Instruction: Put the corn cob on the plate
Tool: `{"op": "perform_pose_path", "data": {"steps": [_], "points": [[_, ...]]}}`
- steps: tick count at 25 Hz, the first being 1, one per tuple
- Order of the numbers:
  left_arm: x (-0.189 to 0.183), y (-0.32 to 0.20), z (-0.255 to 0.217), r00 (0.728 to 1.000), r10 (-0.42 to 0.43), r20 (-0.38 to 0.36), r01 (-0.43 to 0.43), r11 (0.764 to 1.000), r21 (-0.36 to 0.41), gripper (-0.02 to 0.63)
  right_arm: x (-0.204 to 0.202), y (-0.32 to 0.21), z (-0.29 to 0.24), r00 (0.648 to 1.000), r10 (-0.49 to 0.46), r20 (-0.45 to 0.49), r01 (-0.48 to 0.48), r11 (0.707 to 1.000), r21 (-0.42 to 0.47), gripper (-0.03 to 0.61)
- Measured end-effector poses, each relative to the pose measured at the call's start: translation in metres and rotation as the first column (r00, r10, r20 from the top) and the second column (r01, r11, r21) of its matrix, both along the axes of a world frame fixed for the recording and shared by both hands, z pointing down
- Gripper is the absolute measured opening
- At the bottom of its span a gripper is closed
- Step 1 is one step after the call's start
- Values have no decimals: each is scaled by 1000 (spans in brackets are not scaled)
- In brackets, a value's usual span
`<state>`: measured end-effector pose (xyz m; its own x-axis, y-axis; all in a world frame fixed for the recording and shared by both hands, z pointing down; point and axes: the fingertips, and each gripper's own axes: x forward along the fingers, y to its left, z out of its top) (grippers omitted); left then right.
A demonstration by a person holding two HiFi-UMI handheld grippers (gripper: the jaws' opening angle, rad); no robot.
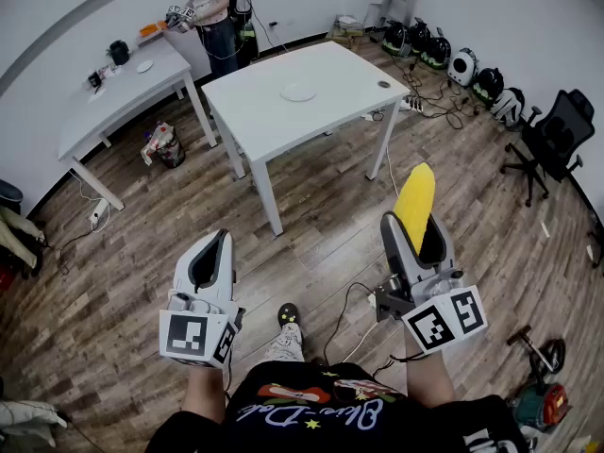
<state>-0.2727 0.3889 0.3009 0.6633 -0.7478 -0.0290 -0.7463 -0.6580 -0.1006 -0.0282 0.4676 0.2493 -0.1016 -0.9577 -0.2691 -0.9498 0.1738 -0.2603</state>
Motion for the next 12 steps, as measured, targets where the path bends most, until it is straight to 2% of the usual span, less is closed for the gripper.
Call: {"op": "perform_pose_path", "data": {"steps": [12], "points": [[27,-172,-14,997,72,-12,-72,997,43,-2,20,-152,-7,998,69,7,-69,998,2,270]]}}
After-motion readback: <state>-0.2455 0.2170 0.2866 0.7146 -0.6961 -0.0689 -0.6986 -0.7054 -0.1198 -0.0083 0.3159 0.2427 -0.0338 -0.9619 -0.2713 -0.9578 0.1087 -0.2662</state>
